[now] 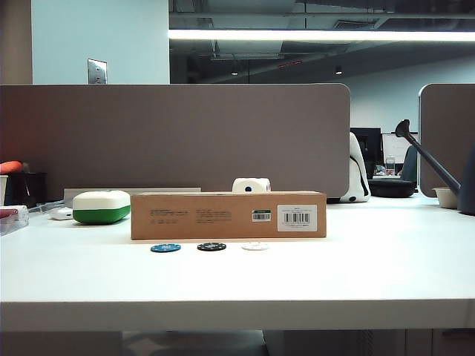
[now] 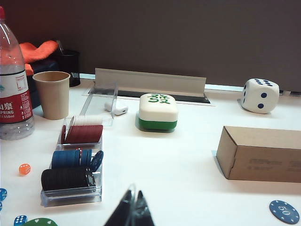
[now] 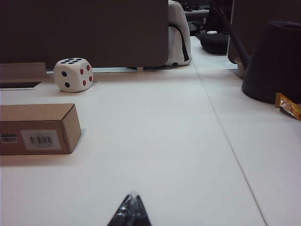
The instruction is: Push the chip with the highest value in the row forward next to the rectangular box.
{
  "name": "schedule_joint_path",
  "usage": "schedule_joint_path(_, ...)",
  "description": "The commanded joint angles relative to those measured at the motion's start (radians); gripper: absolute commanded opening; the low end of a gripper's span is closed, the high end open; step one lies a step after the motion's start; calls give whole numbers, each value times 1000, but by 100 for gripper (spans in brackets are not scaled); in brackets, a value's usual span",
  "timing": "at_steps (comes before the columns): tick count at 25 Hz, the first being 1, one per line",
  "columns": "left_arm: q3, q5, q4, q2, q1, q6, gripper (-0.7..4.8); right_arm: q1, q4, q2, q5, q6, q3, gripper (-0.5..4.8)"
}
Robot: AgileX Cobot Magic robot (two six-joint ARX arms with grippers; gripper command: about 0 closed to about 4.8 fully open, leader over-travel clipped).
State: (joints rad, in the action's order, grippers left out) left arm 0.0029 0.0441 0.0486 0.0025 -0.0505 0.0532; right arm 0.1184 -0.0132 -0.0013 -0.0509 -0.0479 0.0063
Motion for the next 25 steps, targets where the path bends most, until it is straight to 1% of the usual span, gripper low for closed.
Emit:
schedule_joint_path(1, 5, 4, 10, 0, 0, -4, -5, 0, 14, 0, 2, -4, -5, -5)
schedule_joint_path(11, 5, 4, -76, 0, 1, -4, -5, 0, 14, 0, 2, -4, -5, -5)
schedule_joint_path(15, 17, 4, -76, 0, 2, -4, -5, 0, 19, 0, 2, -4, -5, -5)
schedule_joint_path(21, 84, 5, -66, 0, 3, -4, -5, 4, 17, 0, 6, -6, -5, -5)
schedule_joint_path(25, 85, 1, -55, 1, 34, -4, -5, 4, 4, 0, 7, -62, -5, -5)
